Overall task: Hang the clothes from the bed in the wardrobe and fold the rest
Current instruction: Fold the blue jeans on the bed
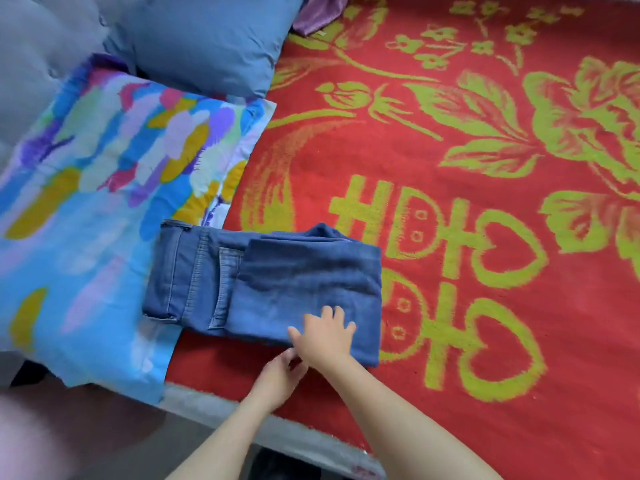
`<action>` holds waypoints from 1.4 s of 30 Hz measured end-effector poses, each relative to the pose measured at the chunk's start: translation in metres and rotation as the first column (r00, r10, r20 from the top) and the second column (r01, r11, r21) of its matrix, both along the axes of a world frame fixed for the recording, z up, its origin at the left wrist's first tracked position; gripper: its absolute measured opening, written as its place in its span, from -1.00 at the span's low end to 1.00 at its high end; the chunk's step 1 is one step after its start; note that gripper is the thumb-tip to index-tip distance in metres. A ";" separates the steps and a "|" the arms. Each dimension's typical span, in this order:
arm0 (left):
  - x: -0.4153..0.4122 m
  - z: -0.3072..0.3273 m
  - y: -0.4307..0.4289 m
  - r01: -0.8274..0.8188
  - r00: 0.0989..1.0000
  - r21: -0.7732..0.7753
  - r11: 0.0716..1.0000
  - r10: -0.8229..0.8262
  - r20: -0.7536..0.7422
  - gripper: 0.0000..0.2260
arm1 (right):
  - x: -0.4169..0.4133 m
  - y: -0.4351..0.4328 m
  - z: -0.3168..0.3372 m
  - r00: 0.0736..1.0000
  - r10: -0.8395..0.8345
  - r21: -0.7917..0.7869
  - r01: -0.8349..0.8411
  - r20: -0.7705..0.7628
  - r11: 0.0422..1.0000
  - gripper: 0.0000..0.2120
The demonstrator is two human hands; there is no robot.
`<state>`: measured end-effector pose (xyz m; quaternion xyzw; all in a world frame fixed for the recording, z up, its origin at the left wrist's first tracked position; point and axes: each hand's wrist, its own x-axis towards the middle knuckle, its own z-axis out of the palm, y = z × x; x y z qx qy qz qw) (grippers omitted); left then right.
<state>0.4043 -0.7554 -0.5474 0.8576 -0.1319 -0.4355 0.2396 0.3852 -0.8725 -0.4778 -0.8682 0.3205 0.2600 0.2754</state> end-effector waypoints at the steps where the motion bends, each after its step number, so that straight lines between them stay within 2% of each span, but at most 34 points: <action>1: 0.005 0.005 0.004 0.012 0.996 0.013 1.000 -0.013 0.084 -0.87 | -0.011 -0.007 -0.013 1.000 0.001 -0.059 -0.001 0.003 0.998 -0.61; 2: 0.010 0.014 0.008 0.022 0.974 0.064 0.998 -0.036 0.224 -0.88 | -0.021 -0.014 -0.023 0.999 -0.015 -0.119 0.021 0.048 0.993 -0.64; 4: 0.026 0.026 0.019 -0.006 0.829 0.069 0.998 -0.034 0.558 -0.93 | -0.035 -0.023 -0.036 0.975 -0.121 -0.187 0.157 0.188 0.970 -0.66; 5: 0.035 0.030 0.024 0.018 0.745 0.069 0.997 -0.059 0.664 -0.95 | -0.037 -0.025 -0.041 0.943 -0.220 -0.197 0.272 0.248 0.942 -0.63; 6: 0.042 0.034 0.025 0.029 0.675 0.082 0.996 -0.080 0.734 -0.86 | -0.039 -0.029 -0.044 0.897 -0.344 -0.189 0.402 0.277 0.896 -0.57; 7: 0.049 0.037 0.026 0.044 0.641 0.098 0.994 -0.104 0.760 -0.74 | -0.038 -0.034 -0.047 0.834 -0.478 -0.150 0.528 0.275 0.836 -0.49; 8: 0.060 0.034 0.030 0.071 0.624 0.124 0.990 -0.141 0.769 -0.61 | -0.037 -0.039 -0.050 0.753 -0.604 -0.072 0.639 0.259 0.766 -0.39; 10: 0.077 0.024 0.038 0.215 0.656 0.192 0.958 -0.287 0.698 -0.38 | -0.034 -0.049 -0.058 0.565 -0.801 0.165 0.786 0.196 0.595 -0.21; 12: 0.081 0.013 0.045 0.393 0.695 0.269 0.879 -0.476 0.539 -0.25 | -0.035 -0.058 -0.062 0.412 -0.905 0.363 0.832 0.105 0.420 -0.16; 13: 0.083 0.005 0.050 0.445 0.705 0.303 0.843 -0.538 0.462 -0.23 | -0.035 -0.063 -0.060 0.376 -0.925 0.426 0.829 0.057 0.363 -0.25; 16: 0.082 -0.012 0.055 0.474 0.738 0.310 0.824 -0.564 0.371 -0.14 | -0.029 -0.075 -0.035 0.360 -0.933 0.494 0.812 -0.003 0.311 -0.65; 19: 0.081 -0.013 0.048 0.432 0.807 0.268 0.861 -0.502 0.312 -0.03 | 0.000 -0.076 0.018 0.373 -0.926 0.528 0.777 0.052 0.343 -0.69; 22: 0.083 -0.007 0.042 0.350 0.880 0.170 0.921 -0.386 0.279 -0.04 | 0.049 -0.038 0.077 0.452 -0.851 0.523 0.674 0.266 0.522 -0.64; 23: 0.083 -0.005 0.043 0.297 0.920 0.075 0.952 -0.306 0.244 -0.17 | 0.067 -0.017 0.092 0.508 -0.784 0.503 0.604 0.356 0.619 -0.61; 24: 0.084 -0.003 0.045 0.196 0.962 -0.049 0.979 -0.183 0.201 -0.41 | 0.085 0.008 0.102 0.568 -0.692 0.473 0.507 0.446 0.721 -0.59; 25: 0.085 0.000 0.050 0.125 0.981 -0.097 0.987 -0.108 0.164 -0.68 | 0.104 0.034 0.107 0.622 -0.583 0.440 0.389 0.523 0.810 -0.58; 26: 0.084 0.001 0.055 0.097 0.985 -0.080 0.992 -0.084 0.153 -0.83 | 0.121 0.059 0.108 0.677 -0.455 0.392 0.258 0.578 0.883 -0.56; 27: 0.084 -0.005 0.062 0.129 0.973 -0.035 0.991 -0.120 0.196 -0.86 | 0.136 0.082 0.103 0.738 -0.310 0.331 0.124 0.599 0.935 -0.50; 29: 0.079 -0.020 0.081 0.154 0.960 0.035 0.987 -0.158 0.231 -0.70 | 0.158 0.115 0.072 0.860 0.086 0.141 -0.180 0.504 0.973 -0.47; 31: 0.073 -0.016 0.097 0.202 0.936 0.166 0.965 -0.240 0.259 -0.60 | 0.165 0.126 0.027 0.846 0.439 -0.030 -0.451 0.302 0.892 -0.54; 33: 0.071 -0.002 0.117 0.306 0.864 0.154 0.940 -0.342 0.369 -0.58 | 0.163 0.122 -0.012 0.786 0.587 -0.091 -0.581 0.194 0.809 -0.54; 34: 0.074 0.002 0.131 0.285 0.808 0.084 0.955 -0.286 0.516 -0.64 | 0.165 0.120 -0.026 0.777 0.600 -0.093 -0.594 0.190 0.799 -0.52; 36: 0.085 0.006 0.156 0.253 0.551 -0.057 0.966 -0.095 0.829 -0.82 | 0.169 0.112 -0.039 0.778 0.584 -0.082 -0.582 0.234 0.809 -0.51; 37: 0.094 0.009 0.165 0.226 0.426 -0.067 0.972 -0.037 0.904 -0.79 | 0.168 0.111 -0.040 0.773 0.574 -0.074 -0.578 0.270 0.813 -0.50; 39: 0.116 0.020 0.175 0.226 0.237 -0.020 0.974 -0.035 0.971 -0.72 | 0.154 0.107 -0.034 0.749 0.540 -0.121 -0.539 0.384 0.834 -0.49; 40: 0.128 0.024 0.174 0.267 0.167 0.019 0.964 -0.066 0.984 -0.66 | 0.141 0.105 -0.033 0.724 0.515 -0.209 -0.476 0.460 0.855 -0.50; 42: 0.153 0.031 0.165 0.369 0.111 0.210 0.905 -0.267 0.957 -0.41 | 0.108 0.104 -0.037 0.645 0.501 -0.424 -0.288 0.577 0.859 -0.52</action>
